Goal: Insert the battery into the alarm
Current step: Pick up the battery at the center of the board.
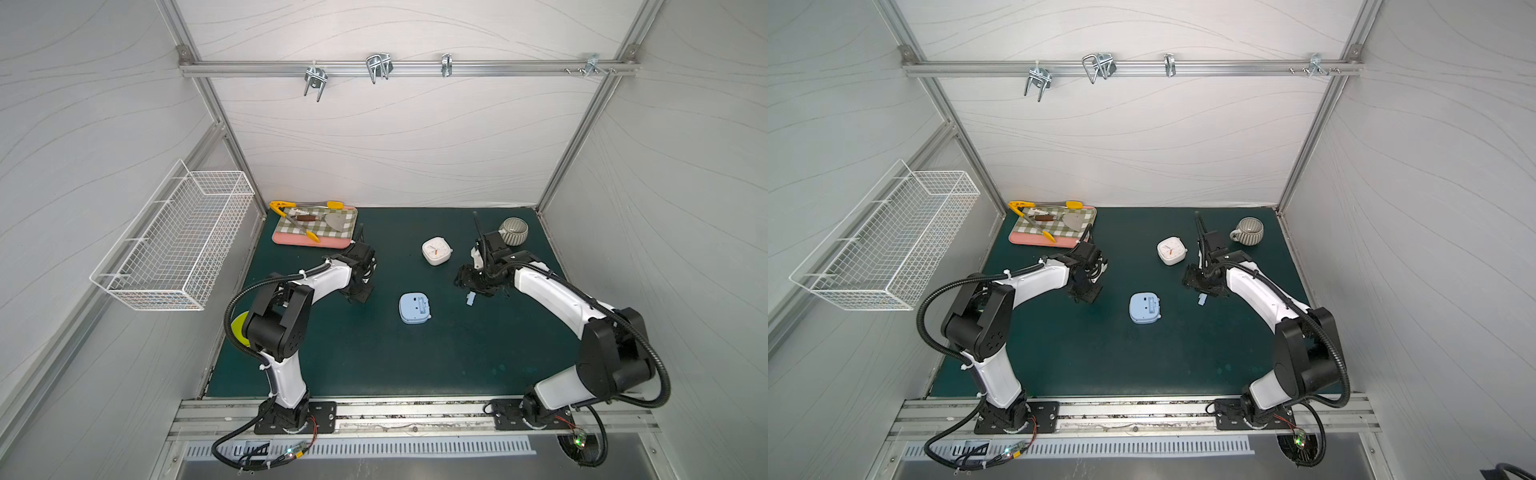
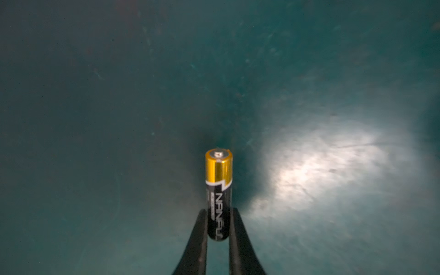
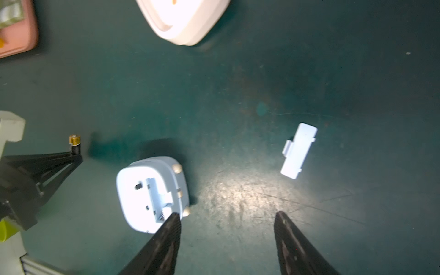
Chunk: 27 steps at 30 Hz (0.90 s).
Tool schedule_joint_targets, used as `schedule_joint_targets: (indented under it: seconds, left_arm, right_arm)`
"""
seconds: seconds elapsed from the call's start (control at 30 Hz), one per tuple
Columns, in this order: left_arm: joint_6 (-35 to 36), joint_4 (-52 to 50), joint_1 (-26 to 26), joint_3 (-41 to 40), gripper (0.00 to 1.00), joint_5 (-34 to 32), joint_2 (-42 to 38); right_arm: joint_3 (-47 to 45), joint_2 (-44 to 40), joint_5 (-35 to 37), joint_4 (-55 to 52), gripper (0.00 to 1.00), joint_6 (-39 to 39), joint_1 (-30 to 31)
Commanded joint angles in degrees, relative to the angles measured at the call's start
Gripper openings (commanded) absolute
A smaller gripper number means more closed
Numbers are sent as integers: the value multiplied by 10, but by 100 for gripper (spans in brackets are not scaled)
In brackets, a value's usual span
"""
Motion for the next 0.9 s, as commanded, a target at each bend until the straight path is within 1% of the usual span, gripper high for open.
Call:
schedule_joint_targets:
  seconds: [0.0, 0.17, 0.27, 0.33, 0.4, 0.53, 0.7, 0.87]
  left_arm:
    - [-9, 27, 0, 4, 14, 50, -29]
    - [-21, 1, 0, 19, 16, 70, -6]
    - [-37, 27, 0, -5, 16, 98, -26]
    - [-52, 68, 0, -31, 16, 132, -50]
    - [-71, 114, 0, -57, 16, 184, -67]
    - [-108, 183, 1, -89, 16, 274, -86]
    - [-139, 243, 2, -113, 17, 340, -107]
    - [-167, 291, 2, -127, 17, 403, -114]
  right_arm:
    - [12, -9, -20, 5, 65, -12, 12]
    - [18, 3, -36, 9, 64, -14, 16]
    - [13, 10, -86, 37, 64, -21, 19]
    - [7, 18, -132, 67, 64, -14, 21]
    - [8, 30, -171, 94, 64, -9, 30]
    - [24, 56, -201, 124, 62, 7, 55]
    - [48, 103, -251, 183, 62, 54, 79]
    - [76, 141, -287, 218, 62, 69, 97]
